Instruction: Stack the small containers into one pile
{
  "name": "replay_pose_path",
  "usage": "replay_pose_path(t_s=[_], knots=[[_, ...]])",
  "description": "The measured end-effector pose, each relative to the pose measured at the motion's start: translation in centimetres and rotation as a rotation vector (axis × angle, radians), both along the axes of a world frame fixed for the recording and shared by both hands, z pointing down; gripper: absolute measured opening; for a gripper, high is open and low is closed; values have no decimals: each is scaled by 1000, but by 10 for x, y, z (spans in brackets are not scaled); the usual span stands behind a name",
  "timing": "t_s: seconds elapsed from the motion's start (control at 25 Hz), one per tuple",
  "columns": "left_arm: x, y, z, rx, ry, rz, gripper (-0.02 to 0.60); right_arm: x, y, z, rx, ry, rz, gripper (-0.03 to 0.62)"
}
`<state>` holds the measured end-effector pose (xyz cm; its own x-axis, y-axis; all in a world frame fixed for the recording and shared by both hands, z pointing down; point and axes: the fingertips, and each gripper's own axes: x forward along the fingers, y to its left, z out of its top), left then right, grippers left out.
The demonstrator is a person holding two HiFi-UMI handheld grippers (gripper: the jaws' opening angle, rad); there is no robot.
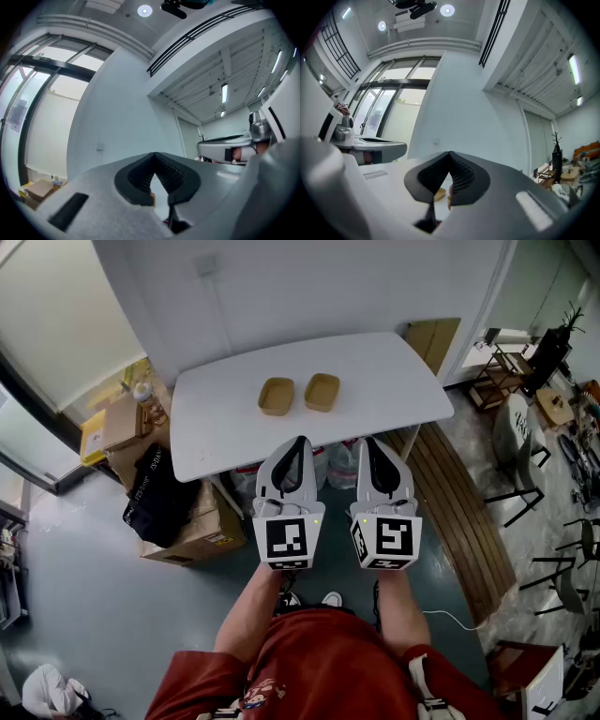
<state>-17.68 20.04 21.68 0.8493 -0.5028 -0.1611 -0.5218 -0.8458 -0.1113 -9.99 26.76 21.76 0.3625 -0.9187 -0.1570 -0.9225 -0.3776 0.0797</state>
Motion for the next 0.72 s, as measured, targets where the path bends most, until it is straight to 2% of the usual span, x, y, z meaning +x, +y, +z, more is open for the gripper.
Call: replay_pose_path(t_s=[0.72], knots=[[23, 8, 10, -5, -16, -15, 2, 26, 10, 13, 17, -46, -5, 0]])
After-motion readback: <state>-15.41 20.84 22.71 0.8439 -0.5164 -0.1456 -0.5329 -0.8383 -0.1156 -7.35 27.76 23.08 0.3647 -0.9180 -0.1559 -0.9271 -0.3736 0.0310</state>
